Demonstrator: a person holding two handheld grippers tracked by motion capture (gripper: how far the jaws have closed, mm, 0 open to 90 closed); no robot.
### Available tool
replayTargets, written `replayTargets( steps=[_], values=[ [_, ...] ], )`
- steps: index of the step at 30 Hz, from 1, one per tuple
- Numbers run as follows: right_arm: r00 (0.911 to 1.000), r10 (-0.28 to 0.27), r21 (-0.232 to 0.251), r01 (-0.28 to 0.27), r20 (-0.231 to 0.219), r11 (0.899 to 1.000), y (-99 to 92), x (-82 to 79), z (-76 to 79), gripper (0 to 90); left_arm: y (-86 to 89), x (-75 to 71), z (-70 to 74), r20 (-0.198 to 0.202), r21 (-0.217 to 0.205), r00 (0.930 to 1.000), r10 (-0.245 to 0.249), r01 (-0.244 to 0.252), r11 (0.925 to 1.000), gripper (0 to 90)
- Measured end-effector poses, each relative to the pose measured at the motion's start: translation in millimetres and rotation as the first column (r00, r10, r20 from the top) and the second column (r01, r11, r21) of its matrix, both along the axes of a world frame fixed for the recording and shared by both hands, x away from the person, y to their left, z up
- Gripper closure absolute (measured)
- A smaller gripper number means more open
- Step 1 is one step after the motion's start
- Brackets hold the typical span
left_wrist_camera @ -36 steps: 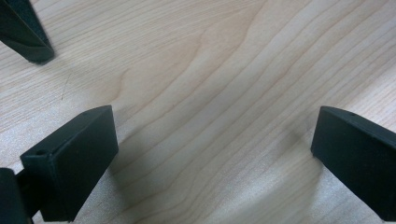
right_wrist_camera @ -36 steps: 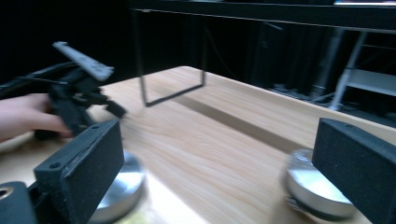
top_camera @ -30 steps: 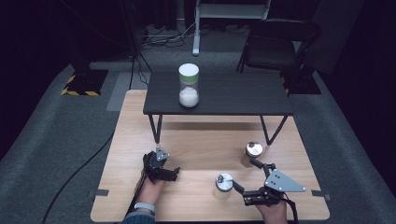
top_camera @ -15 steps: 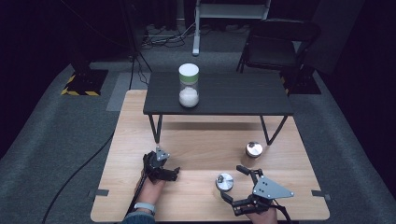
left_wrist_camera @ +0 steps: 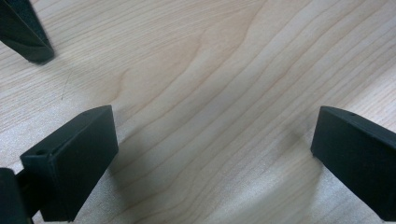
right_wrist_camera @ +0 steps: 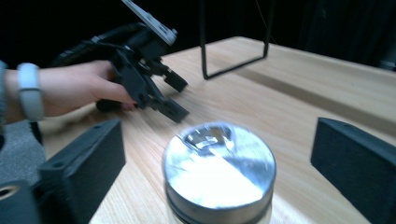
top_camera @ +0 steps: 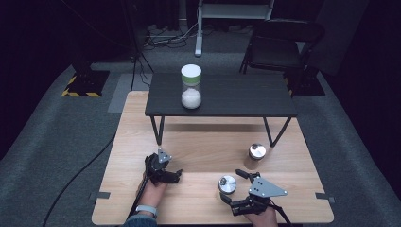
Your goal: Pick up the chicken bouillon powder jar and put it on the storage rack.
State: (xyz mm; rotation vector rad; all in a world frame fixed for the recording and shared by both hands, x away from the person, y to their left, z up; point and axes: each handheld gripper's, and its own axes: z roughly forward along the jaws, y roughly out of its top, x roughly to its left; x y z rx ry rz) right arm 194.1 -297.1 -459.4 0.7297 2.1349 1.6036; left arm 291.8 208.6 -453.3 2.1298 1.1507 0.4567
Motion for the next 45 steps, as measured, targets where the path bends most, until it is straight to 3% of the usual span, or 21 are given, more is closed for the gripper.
replayTargets(
  steps=[7, 20, 25, 30, 45],
  values=[
    [0.9981, -0.017, -0.046, 0.014, -0.059, 0.999, 4.4, 5.8, -8.9, 9.4, 0.0, 0.0, 0.0, 0.0, 0.0, 1.0, 0.0, 0.0, 1.0, 0.4],
    [0.9963, -0.012, -0.126, 0.001, -0.085, 0.992, 17.9, 7.6, -18.6, 14.4, 0.4, 0.2, -0.3, 0.001, -0.002, 1.0, -0.004, 0.004, 1.0, 0.4],
    [0.992, -0.02, -0.139, 0.002, -0.124, 0.99, 20.0, 13.4, -21.0, 20.3, 0.4, 0.2, -0.2, 0.001, -0.002, 1.0, -0.004, 0.004, 1.0, 0.4],
    [0.9941, -0.018, -0.154, 0.001, -0.107, 0.988, 21.0, 11.2, -20.7, 29.2, 0.3, 0.2, -0.1, 0.0, -0.001, 1.0, -0.004, 0.004, 1.0, 0.4],
    [0.9942, -0.022, -0.162, 0.004, -0.105, 0.987, 22.3, 10.7, -20.1, 29.8, 0.2, 0.0, -0.1, 0.0, -0.001, 1.0, -0.003, 0.003, 1.0, 0.4]
  ],
)
